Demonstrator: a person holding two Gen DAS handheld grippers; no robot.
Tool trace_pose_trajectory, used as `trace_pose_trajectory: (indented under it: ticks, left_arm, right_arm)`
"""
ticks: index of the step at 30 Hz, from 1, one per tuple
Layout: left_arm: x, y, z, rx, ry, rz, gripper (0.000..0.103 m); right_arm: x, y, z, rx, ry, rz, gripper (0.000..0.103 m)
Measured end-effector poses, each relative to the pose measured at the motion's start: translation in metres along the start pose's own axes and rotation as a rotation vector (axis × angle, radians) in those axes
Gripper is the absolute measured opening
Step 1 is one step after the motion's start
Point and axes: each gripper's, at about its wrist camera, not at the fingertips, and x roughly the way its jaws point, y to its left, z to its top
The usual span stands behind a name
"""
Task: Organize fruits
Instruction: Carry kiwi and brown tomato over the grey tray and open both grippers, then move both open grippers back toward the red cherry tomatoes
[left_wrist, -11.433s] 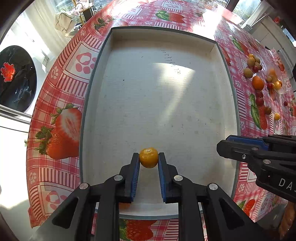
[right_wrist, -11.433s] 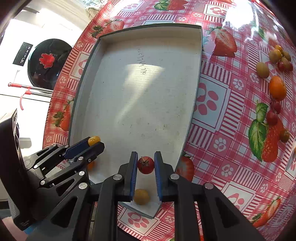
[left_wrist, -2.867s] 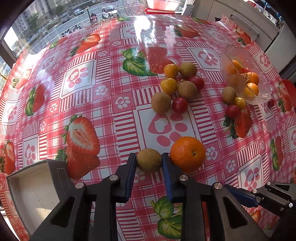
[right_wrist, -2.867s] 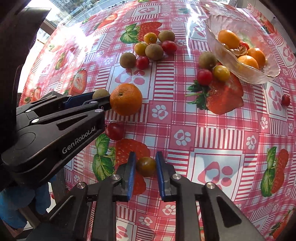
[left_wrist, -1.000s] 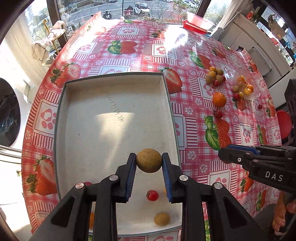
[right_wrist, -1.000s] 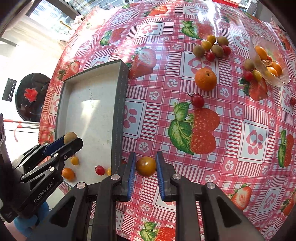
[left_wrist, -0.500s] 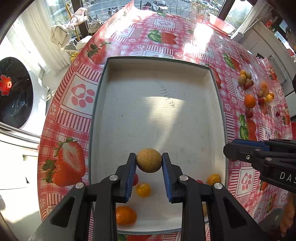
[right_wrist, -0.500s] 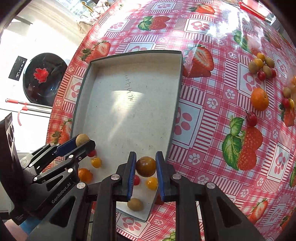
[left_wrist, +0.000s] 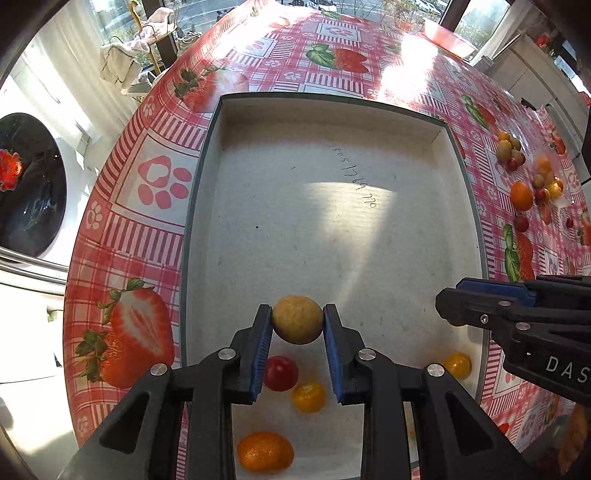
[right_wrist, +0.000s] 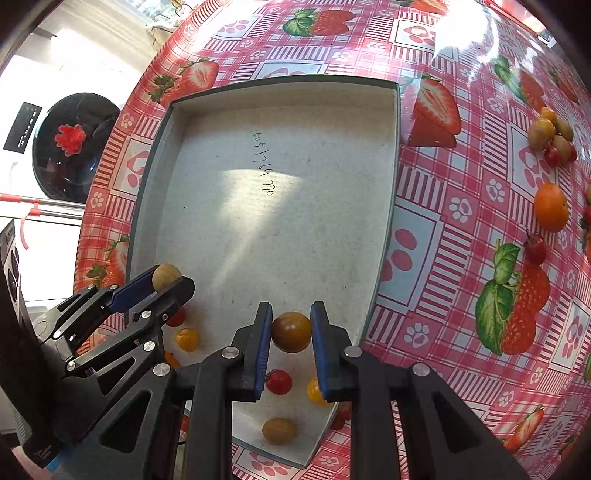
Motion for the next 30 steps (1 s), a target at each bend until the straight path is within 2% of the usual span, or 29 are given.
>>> trace_pose_trajectory:
  ticks: [10,16,18,19,20,21,22,27,30]
  left_arm:
    - [0.011,-0.008,0.004,0.021,0.028,0.01,0.029]
    - [0.019,-0.013,0.006,0.034,0.057,0.047,0.03]
    - [0.02,-0.012,0.006,0.035,0.058,0.048,0.03]
    - [0.02,-0.013,0.007,0.035,0.061,0.057,0.043]
    - [0.02,-0.012,0.007,0.034,0.059,0.072,0.065]
    - [0.02,-0.011,0.006,0.034,0.045,0.098,0.07]
    - [0.018,-0.01,0.006,0.032,0.035,0.092,0.072]
    - [0.015,-0.009,0.007,0.028,0.05,0.083,0.072]
    - [0.01,-0.013,0.01,0.027,0.052,0.08,0.072]
  right_arm:
    - [0.021,0.004,0.006,-0.007,0.02,-0.033,0.024]
    - [0.032,0.011,0.008,-0.013,0.045,-0.041,0.025]
    - [0.033,0.012,0.009,-0.013,0.05,-0.04,0.031]
    - [0.031,0.009,0.009,-0.011,0.05,-0.029,0.032]
    - [0.031,0.008,0.01,-0.01,0.05,-0.021,0.035]
    - [0.03,0.008,0.01,-0.007,0.044,-0.018,0.038]
    - [0.03,0.005,0.011,-0.004,0.042,-0.003,0.041]
    - [0.02,0.014,0.014,-0.016,0.025,0.07,0.084]
    - [0.007,0.017,0.014,-0.013,0.0,0.068,0.085]
